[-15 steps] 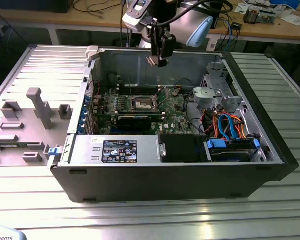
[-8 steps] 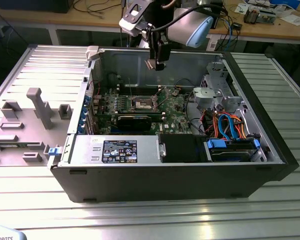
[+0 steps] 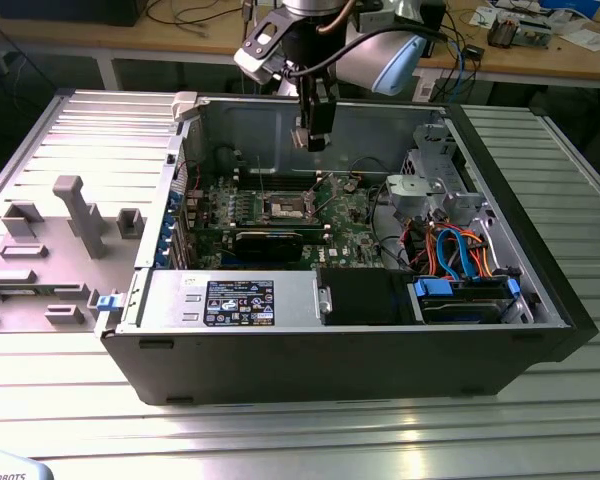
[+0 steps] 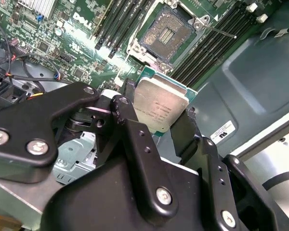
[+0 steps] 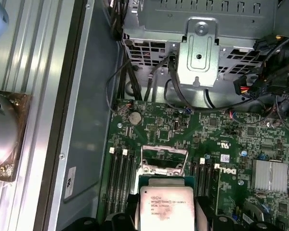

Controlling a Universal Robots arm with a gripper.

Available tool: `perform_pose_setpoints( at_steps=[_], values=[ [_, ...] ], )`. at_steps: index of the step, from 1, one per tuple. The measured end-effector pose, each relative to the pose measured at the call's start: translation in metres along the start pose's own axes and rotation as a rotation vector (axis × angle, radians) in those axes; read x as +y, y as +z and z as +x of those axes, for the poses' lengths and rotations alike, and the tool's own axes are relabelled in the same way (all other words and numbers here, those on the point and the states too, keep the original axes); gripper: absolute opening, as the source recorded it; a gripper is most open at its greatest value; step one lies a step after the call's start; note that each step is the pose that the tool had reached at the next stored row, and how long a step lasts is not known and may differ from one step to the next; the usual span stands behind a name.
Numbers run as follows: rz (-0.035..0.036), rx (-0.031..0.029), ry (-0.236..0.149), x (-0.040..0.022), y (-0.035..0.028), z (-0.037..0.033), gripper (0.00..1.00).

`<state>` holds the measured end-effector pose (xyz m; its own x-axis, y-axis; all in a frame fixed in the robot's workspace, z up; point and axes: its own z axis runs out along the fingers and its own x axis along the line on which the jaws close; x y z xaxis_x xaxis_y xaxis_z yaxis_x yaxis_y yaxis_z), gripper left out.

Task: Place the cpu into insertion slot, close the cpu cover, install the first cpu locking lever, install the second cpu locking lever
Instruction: 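Place the cpu into insertion slot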

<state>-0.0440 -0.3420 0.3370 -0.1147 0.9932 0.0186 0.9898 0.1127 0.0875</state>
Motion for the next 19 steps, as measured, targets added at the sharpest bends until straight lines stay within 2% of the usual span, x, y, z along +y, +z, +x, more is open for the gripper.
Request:
perform_pose_setpoints(
  at_steps=[12, 16, 19],
  values=[
    [-0.0003, 0.0001, 0.004, 0.0, 0.0009, 0.0001, 0.54],
    [-0.0013, -0.0055, 0.065, -0.0004, 0.0043, 0.0, 0.54],
    [-0.0015, -0.006, 0.071, -0.0007, 0.0079, -0.0001, 0.54]
  ],
)
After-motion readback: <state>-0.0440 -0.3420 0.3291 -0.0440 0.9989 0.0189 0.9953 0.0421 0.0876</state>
